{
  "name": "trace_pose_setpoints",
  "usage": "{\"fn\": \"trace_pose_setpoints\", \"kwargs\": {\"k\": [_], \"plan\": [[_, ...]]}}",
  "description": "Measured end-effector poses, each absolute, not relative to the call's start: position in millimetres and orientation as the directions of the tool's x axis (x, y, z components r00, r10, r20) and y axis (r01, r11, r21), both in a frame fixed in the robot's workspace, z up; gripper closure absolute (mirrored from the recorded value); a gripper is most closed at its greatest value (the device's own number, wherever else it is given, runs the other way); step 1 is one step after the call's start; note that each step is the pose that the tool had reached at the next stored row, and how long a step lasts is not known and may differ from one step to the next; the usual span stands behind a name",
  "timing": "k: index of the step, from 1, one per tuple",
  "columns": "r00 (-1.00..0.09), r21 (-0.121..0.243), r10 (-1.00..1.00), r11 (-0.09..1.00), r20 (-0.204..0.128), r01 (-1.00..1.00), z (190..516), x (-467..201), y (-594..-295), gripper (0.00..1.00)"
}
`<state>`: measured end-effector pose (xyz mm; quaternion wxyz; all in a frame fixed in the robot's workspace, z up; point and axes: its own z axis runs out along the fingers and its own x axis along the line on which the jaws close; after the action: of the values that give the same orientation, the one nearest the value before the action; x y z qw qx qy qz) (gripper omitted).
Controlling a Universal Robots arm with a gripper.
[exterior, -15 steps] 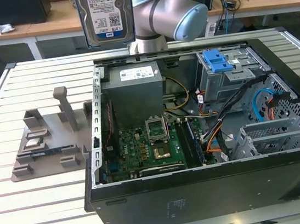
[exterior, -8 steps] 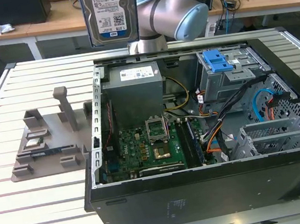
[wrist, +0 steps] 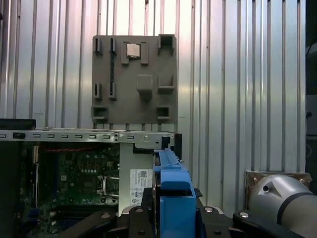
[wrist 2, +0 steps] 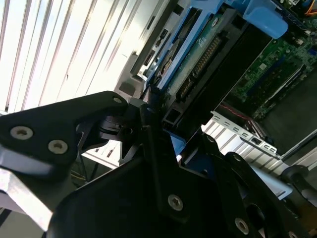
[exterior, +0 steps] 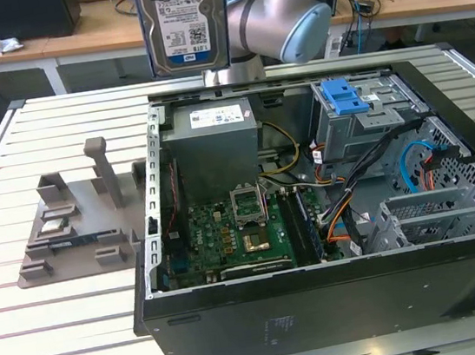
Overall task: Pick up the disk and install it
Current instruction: 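Pick up the disk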
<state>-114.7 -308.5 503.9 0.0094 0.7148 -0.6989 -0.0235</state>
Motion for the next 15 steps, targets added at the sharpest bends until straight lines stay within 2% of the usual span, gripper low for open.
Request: {"fn": "trace_pose_setpoints", "kwargs": {"k": [15], "plan": [[0.022,0.049,-1.000,-0.023,-0.020,-0.999,504,-91,-329,0.63]]}}
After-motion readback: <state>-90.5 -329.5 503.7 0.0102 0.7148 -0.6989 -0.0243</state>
